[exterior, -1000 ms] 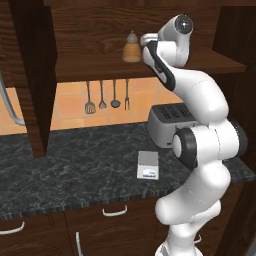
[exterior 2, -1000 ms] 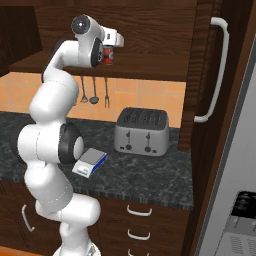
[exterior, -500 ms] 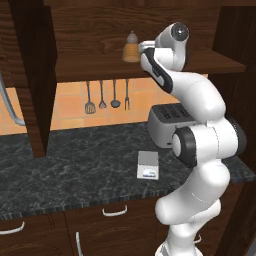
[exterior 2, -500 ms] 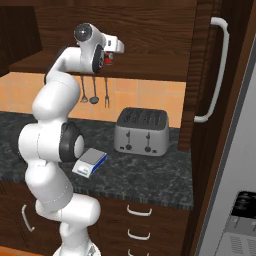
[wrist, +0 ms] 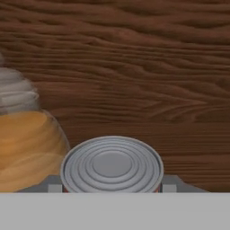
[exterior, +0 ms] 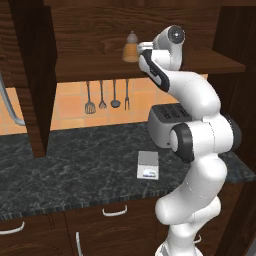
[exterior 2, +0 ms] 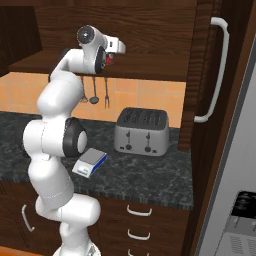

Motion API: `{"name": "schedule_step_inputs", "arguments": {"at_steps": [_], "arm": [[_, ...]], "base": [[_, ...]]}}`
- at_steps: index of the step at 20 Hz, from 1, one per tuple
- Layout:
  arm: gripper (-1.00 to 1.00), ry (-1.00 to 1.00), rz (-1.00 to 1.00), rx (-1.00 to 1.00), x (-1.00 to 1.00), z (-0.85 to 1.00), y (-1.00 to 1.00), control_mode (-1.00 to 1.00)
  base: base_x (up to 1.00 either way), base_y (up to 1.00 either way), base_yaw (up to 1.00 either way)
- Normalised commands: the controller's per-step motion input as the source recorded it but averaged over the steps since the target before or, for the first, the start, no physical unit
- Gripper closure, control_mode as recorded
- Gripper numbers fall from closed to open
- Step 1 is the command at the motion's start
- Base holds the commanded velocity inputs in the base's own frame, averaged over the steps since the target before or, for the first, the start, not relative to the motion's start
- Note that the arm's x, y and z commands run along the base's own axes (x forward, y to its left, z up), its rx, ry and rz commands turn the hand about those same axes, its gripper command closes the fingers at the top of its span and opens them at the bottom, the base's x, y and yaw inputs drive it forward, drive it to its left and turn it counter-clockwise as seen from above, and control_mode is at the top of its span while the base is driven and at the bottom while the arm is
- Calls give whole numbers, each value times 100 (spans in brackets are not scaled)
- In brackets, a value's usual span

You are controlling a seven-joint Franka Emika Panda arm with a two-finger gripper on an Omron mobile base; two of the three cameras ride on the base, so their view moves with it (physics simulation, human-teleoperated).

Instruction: Pick the canned food and place it on the digital scale for weighing, and close the cabinet.

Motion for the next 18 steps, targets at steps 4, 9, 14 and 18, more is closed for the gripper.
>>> {"name": "schedule_step_inputs", "arguments": {"at_steps": [4,9,14,18], "arm": [[100,0,1,0,-2,-16,4,-100],[100,-12,0,0,-76,11,5,-100],[100,-15,3,1,-100,11,4,-100],[100,-8,4,4,-100,0,2,-100]], "base": [[0,0,0],[0,0,0],[0,0,0],[0,0,0]]}}
